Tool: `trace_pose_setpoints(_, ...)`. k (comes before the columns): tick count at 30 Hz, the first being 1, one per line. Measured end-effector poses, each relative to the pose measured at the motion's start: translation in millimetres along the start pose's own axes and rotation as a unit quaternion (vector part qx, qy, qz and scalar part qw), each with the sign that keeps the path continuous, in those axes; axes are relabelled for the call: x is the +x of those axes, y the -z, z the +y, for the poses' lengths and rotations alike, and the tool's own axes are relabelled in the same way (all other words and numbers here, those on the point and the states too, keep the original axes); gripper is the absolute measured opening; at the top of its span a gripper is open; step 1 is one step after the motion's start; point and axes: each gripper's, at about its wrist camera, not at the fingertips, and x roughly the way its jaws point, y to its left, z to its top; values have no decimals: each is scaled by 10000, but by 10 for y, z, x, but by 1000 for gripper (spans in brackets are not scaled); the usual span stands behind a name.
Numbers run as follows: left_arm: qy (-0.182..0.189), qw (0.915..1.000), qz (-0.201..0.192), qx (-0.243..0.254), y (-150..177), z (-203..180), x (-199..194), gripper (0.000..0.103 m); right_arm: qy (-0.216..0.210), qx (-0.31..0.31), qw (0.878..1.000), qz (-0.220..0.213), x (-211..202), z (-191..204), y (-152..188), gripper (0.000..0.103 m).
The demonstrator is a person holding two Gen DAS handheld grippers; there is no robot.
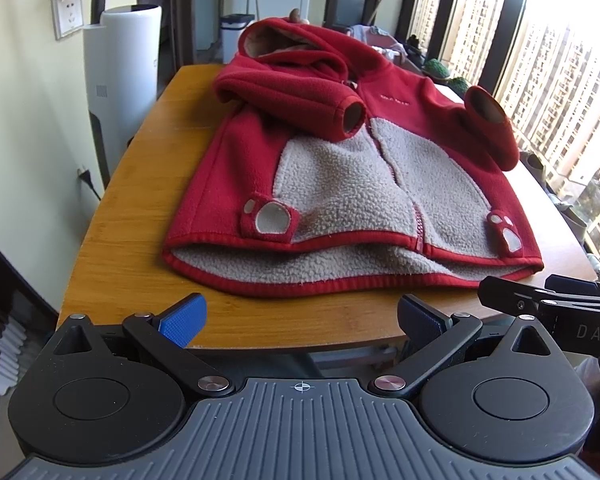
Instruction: Fold clothes
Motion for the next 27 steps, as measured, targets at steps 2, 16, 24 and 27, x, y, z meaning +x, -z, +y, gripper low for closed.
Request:
trace_pose_setpoints(2,-5,10000,1,13,-1,-8,-2,103,-7,-4,10000,-31,-16,-1,8,103)
trace_pose_setpoints(16,7,9999,40,129,2,-55,18,103,-33,50,10000,-22,-15,-26,26,103)
trace_pose_setpoints(24,4,9999,36,133,4,-59,14,103,-58,61,10000,-14,-8,-33,31,103)
trace_pose_setpoints(27,8,9999,43,133,4,-61,17,103,-59,52,10000,-3,-5,-29,31,103)
